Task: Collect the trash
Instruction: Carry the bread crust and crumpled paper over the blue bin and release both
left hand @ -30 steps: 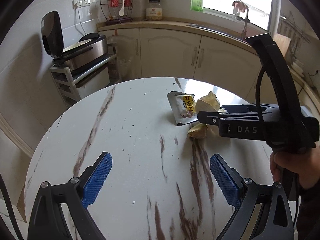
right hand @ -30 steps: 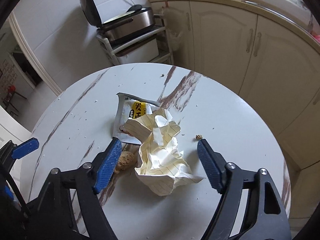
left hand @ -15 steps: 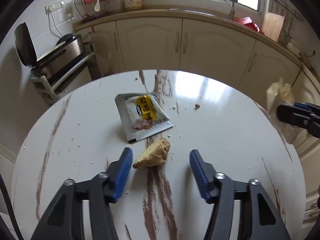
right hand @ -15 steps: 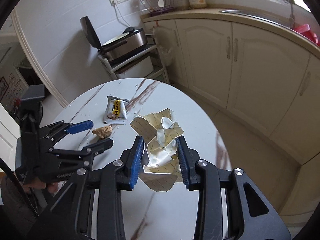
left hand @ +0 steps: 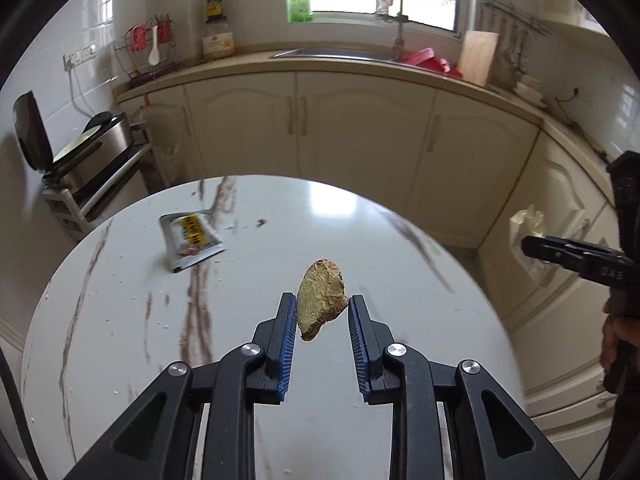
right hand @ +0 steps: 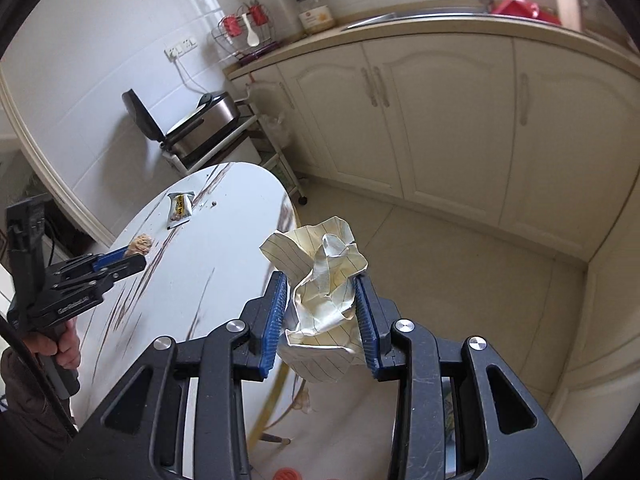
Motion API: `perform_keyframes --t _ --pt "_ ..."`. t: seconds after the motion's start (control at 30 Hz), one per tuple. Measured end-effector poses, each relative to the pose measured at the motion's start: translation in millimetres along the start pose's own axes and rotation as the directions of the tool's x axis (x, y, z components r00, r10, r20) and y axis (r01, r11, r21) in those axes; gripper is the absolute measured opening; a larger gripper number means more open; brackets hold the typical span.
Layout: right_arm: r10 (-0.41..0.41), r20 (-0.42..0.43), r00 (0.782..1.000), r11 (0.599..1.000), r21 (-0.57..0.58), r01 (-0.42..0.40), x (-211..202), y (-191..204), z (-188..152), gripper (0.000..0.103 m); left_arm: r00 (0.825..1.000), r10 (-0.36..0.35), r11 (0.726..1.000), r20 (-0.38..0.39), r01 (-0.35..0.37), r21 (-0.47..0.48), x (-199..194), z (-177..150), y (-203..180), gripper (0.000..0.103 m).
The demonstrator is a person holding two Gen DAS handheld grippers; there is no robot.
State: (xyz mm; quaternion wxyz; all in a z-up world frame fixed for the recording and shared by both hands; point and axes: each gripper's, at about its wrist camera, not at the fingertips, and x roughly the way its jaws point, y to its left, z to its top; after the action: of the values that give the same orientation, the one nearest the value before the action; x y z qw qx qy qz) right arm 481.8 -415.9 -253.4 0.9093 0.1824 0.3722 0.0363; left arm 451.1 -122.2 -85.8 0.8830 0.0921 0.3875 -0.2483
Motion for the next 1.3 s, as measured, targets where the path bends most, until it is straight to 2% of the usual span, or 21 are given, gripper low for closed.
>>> perform_keyframes --t 0.07,0.17,0.23,0.3,0.47,0.67,0.73,0.93,0.97,1.03,1.07,1.1,1.3 --pt "-0.008 0.019 1.000 1.000 0.017 0.007 -16 -9 -12 0.032 0.999 -0.048 0.998 -0.001 0.048 0.029 -14 -8 -32 0.022" --pt "-0.011 0.045 0.999 0.997 0.078 0.008 -41 -31 -37 0.032 0.987 -0.157 0.985 -0.024 0.158 0.064 -25 -18 -87 0.022" --pt "-0.020 0.058 0.998 0.992 0.127 0.013 -57 -52 -56 0.032 0.984 -0.173 0.980 -0.038 0.176 0.092 -27 -20 -121 0.022" --pt "-0.043 0.066 0.997 0.983 0.180 0.031 -70 -75 -74 0.032 0.974 -0.216 0.968 -0.065 0.222 0.115 -23 -25 -153 0.022" --pt "-0.121 0.063 0.991 0.953 0.288 0.098 -91 -124 -120 0.032 0.958 -0.250 0.948 -0.142 0.272 0.163 2 -38 -216 0.022" --pt "-0.173 0.030 0.984 0.908 0.393 0.148 -87 -177 -158 0.033 0.940 -0.227 0.937 -0.255 0.282 0.205 58 -51 -269 0.022" --pt "-0.180 0.017 0.984 0.894 0.419 0.156 -80 -189 -169 0.033 0.925 -0.230 0.934 -0.302 0.297 0.197 83 -53 -276 0.022" --pt "-0.177 -0.032 0.984 0.864 0.473 0.170 -49 -218 -190 0.033 0.907 -0.182 0.939 -0.380 0.275 0.205 140 -62 -291 0.024" --pt "-0.171 -0.038 0.985 0.862 0.478 0.168 -43 -221 -191 0.033 0.907 -0.173 0.942 -0.384 0.266 0.205 148 -62 -292 0.026" --pt "-0.162 -0.052 0.985 0.859 0.484 0.167 -31 -226 -193 0.034 0.900 -0.164 0.946 -0.404 0.259 0.193 164 -61 -295 0.040" --pt "-0.158 -0.056 0.986 0.857 0.488 0.165 -27 -229 -195 0.034 0.899 -0.159 0.949 -0.407 0.253 0.188 167 -64 -295 0.052" --pt "-0.153 -0.060 0.986 0.855 0.492 0.163 -22 -230 -196 0.034 0.905 -0.149 0.953 -0.400 0.240 0.188 171 -64 -294 0.057" --pt "-0.123 -0.093 0.988 0.851 0.502 0.153 5 -232 -205 0.036 0.930 -0.099 0.961 -0.353 0.181 0.209 168 -59 -293 0.058"
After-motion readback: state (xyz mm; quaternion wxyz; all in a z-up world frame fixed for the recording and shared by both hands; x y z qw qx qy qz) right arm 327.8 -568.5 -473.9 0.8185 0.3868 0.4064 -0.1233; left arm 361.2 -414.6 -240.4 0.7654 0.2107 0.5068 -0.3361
